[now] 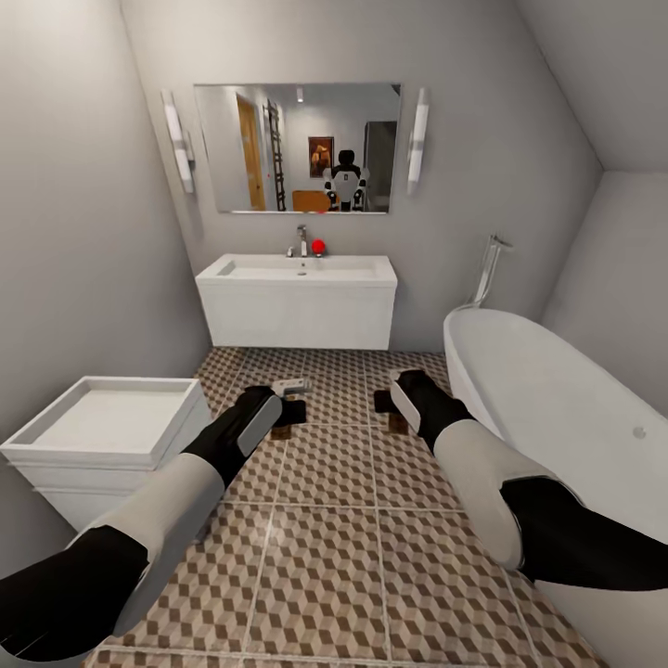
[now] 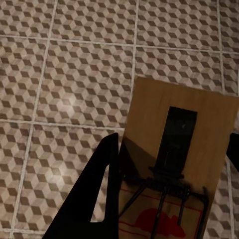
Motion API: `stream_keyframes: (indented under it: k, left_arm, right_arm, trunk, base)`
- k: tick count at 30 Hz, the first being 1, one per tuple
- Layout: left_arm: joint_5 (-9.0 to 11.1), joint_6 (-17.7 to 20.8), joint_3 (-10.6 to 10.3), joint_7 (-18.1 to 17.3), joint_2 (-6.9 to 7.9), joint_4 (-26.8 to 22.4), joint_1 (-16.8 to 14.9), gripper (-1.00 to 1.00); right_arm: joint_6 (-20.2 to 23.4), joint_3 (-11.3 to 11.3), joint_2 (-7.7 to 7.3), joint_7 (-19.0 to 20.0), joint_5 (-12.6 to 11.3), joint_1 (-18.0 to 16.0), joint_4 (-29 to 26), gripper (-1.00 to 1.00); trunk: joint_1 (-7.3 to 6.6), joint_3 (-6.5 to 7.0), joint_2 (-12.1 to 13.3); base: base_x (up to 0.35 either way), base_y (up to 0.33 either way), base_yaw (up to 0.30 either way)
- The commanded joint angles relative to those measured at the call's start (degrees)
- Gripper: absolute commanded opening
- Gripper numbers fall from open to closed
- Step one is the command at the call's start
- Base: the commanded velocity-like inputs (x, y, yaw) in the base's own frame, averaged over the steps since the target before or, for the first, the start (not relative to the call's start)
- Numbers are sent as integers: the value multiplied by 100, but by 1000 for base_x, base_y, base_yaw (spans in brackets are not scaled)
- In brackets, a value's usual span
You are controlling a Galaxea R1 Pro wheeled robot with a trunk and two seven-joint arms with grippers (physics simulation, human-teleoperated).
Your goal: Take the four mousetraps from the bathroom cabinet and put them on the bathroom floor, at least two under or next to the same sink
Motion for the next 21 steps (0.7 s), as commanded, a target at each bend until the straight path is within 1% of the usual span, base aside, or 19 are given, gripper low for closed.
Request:
stream_keyframes:
  k: [1,2,4,6,8,9,10,11,14,16,19,21]
  left_arm:
    - [38,27,-23,46,-4,-27,-5,-100]
    - [37,33,-22,35,-7,-37,-5,-100]
    - [36,49,-21,4,-14,-63,-5,-100]
    - [30,54,-21,-20,-60,-93,-5,-100]
    - [27,53,-23,-26,-99,-119,-5,-100]
    - [19,55,-25,-27,-126,-164,-5,-100]
    - [12,57,-23,-20,-136,-192,-5,-100]
    - [-4,60,-22,1,-150,-248,-5,-100]
    - [-22,52,-21,32,-166,-304,-5,-100]
    - [-25,27,-23,51,-174,-313,-5,-100]
    - [-28,-2,-23,86,-175,-340,-5,-100]
    - [-32,-14,-21,175,-173,-352,-5,-100]
  right_arm:
    - [36,72,0,9,-42,-3,-34,-100]
    - [48,109,0,36,-41,-3,-54,-100]
    - [117,263,0,102,-42,-3,-150,-100]
    - [229,538,0,161,-45,-3,-269,-100]
    - [254,691,0,201,-45,-3,-301,-100]
    - [265,845,0,232,-47,0,-321,-100]
    - [268,919,0,243,-49,-1,-328,-100]
    - [273,1046,0,259,-51,0,-338,-100]
    - [289,1203,0,276,-53,3,-349,-100]
    - [310,1260,0,278,-54,1,-353,-100]
    - [365,1296,0,278,-54,0,-355,-100]
    - [451,1312,0,278,-55,-2,-349,-100]
  trunk:
    - [23,-25,-46]
    - [45,-43,-86]
    - [89,-79,-166]
    - [133,-114,-246]
    - [177,-150,-326]
    - [198,-168,-367]
    - [220,-186,-407]
    - [242,-204,-447]
    - [308,-258,-567]
    - [352,-294,-647]
    - [418,-348,-768]
    - [462,-384,-848]
  base:
    - [0,0,0]
    - [0,0,0]
    - [0,0,0]
    - [0,0,0]
    - [0,0,0]
    - [0,0,0]
    - [0,0,0]
    - [0,0,0]
    - [0,0,0]
    - [0,0,0]
    - [0,0,0]
    - [0,0,0]
